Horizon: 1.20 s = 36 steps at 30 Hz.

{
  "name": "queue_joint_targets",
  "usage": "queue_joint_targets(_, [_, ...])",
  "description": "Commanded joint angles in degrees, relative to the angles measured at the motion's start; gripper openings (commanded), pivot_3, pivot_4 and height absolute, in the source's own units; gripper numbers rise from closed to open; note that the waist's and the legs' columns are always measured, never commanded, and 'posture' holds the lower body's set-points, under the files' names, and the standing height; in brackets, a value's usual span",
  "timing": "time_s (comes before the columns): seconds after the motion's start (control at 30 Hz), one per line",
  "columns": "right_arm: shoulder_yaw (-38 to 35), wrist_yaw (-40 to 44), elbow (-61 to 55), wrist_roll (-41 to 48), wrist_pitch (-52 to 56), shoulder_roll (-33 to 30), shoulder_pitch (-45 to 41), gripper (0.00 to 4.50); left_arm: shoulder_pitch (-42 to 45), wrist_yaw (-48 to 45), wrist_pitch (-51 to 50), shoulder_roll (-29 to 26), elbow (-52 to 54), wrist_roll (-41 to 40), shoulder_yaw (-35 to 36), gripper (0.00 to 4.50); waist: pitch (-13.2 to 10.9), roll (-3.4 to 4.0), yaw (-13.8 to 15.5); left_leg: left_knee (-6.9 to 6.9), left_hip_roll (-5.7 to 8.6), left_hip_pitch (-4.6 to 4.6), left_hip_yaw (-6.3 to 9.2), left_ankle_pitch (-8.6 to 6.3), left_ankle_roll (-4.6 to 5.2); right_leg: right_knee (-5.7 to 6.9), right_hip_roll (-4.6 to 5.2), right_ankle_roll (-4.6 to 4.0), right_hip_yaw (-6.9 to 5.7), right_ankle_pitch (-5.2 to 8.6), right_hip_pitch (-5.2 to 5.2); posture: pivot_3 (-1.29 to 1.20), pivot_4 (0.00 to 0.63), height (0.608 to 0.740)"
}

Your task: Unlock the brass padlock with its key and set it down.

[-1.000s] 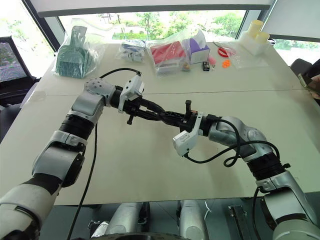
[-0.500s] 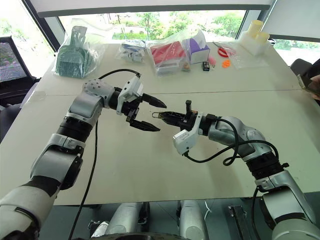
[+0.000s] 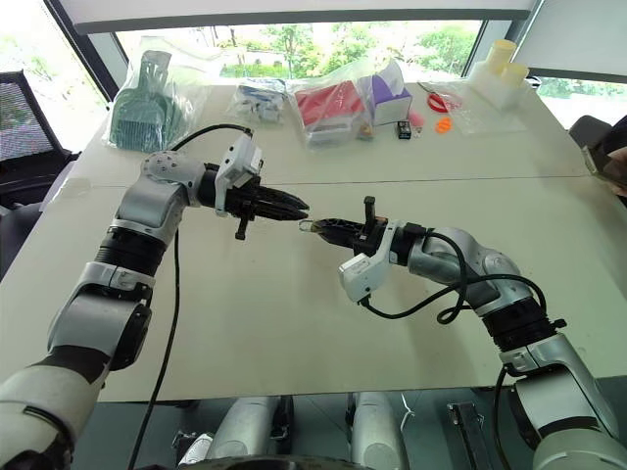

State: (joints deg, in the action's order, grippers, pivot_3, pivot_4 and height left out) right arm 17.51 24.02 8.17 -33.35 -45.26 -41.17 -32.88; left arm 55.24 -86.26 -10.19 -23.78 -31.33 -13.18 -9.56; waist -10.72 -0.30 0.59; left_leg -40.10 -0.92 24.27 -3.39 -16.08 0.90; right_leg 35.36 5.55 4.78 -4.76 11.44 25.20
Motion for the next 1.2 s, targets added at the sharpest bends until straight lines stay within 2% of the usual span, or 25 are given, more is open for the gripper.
queue_joint_targets(0.03, [-1.6,-0.1,-1.6,1.8,0.1,-0.3,-0.8,0.0,-1.0,-0.6,-1.0,-0.1,2.4,-0.9,-0.2,0.04,0.0,0.0,0.0,0.0,0.0,0.0,0.0,0.0,0.0,0.0,0.0,0.0,0.0,0.0,0.0,0.0,0.15,0.74])
queue_joint_targets(0.2, [-1.8,0.1,-2.0,2.1,0.2,-0.5,-0.7,0.0,-2.2,-1.0,-0.8,0.0,2.5,0.3,-1.7,0.04,0.0,0.0,0.1,0.0,0.0,0.0,0.0,0.0,0.0,0.0,0.0,0.0,0.0,0.0,0.0,0.0,0.15,0.74])
queue_joint_targets(0.57, [-1.9,0.9,-3.2,2.8,0.9,-0.7,-0.4,0.0,0.1,7.2,8.3,3.1,-6.5,4.8,-1.3,0.04,0.0,0.0,0.1,0.0,0.0,-0.02,-0.01,0.0,0.0,0.01,0.0,0.0,0.0,0.0,0.0,0.0,0.15,0.74])
queue_joint_targets(0.83, [-1.8,1.4,-2.7,3.1,0.7,-1.0,-0.2,0.0,-0.2,7.3,9.6,2.2,-7.2,4.8,-0.7,0.04,0.0,0.0,0.0,0.0,0.0,-0.02,-0.02,0.0,0.0,0.01,0.0,0.0,0.0,0.0,-0.01,0.0,0.15,0.74])
queue_joint_targets(1.0, [-1.2,2.1,0.2,2.6,1.8,-1.1,0.9,0.0,-2.4,8.2,8.3,-0.6,-5.0,4.2,0.6,0.04,0.0,0.0,0.0,0.0,0.0,-0.02,-0.01,0.0,0.0,0.01,0.0,0.0,0.0,0.0,-0.01,0.0,0.15,0.74])
queue_joint_targets(1.2, [1.0,1.1,6.0,-0.6,0.5,-0.2,0.8,0.0,-8.4,11.1,0.8,-2.9,5.7,1.2,3.2,0.04,0.0,0.0,0.0,0.01,-0.01,-0.03,-0.01,0.0,-0.01,0.02,0.01,0.0,0.0,0.0,-0.01,0.0,0.15,0.74])
